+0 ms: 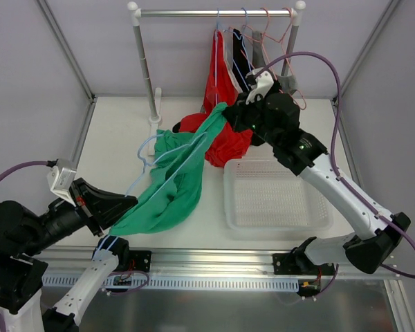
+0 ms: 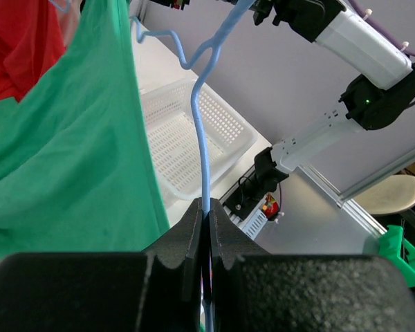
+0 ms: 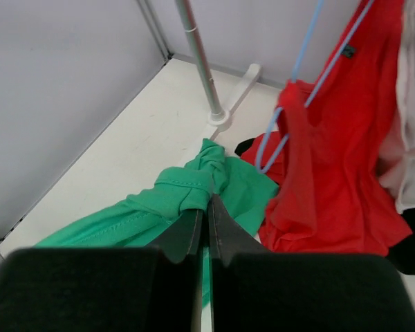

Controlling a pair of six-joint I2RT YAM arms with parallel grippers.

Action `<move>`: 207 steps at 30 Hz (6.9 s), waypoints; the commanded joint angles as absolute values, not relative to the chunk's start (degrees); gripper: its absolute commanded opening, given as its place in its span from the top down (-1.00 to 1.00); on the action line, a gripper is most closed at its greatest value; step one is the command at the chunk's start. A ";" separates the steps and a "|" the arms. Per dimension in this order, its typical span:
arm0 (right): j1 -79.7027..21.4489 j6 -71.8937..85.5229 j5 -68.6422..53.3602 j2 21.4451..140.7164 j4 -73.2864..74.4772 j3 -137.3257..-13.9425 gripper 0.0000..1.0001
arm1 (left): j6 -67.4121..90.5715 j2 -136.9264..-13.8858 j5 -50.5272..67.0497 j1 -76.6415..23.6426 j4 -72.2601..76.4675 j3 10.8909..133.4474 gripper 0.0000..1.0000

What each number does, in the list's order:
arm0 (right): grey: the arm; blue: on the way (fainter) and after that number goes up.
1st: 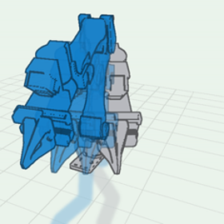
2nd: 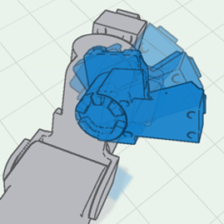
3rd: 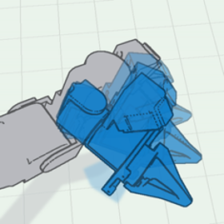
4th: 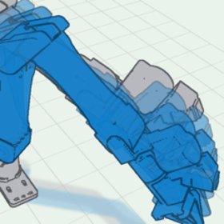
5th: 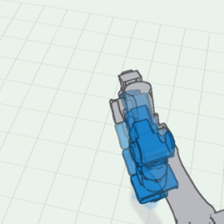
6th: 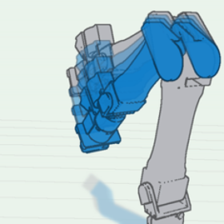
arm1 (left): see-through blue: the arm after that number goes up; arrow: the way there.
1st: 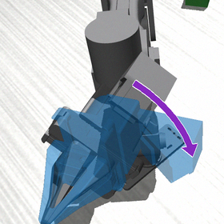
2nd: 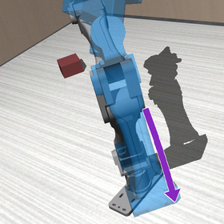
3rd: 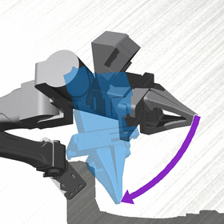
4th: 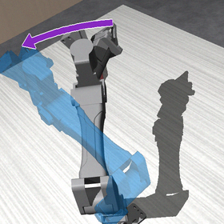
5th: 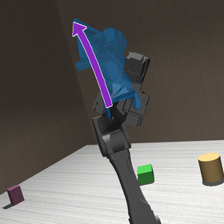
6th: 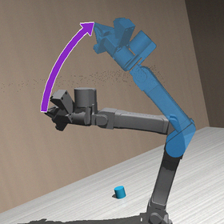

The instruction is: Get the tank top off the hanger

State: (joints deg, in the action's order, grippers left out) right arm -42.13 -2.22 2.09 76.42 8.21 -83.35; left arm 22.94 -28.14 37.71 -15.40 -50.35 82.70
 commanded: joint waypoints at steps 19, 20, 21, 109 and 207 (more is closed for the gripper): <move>-50.63 3.08 -16.10 62.95 2.54 -55.77 0.99 | 28.31 -39.17 24.09 -14.15 34.84 67.32 1.00; -50.71 2.90 -14.87 62.06 3.16 -53.81 0.99 | 27.69 -43.38 23.30 -14.15 37.07 67.85 1.00; -50.63 2.90 -13.37 61.18 3.34 -51.96 0.99 | 25.86 -45.42 23.20 -14.06 39.26 68.46 1.00; -62.93 4.75 5.19 54.57 9.32 -49.66 -0.99 | 27.60 -93.79 -0.70 -13.27 -7.47 105.03 0.41; -41.86 -8.89 22.34 51.16 32.46 -75.43 0.99 | 16.52 -7.65 -12.75 -12.66 -39.11 43.51 -0.97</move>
State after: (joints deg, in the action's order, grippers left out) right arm -46.22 -15.57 31.79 53.89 40.84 -81.06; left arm 16.93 -8.10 -13.80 -13.02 -39.97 43.77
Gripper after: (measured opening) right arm 0.194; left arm 0.986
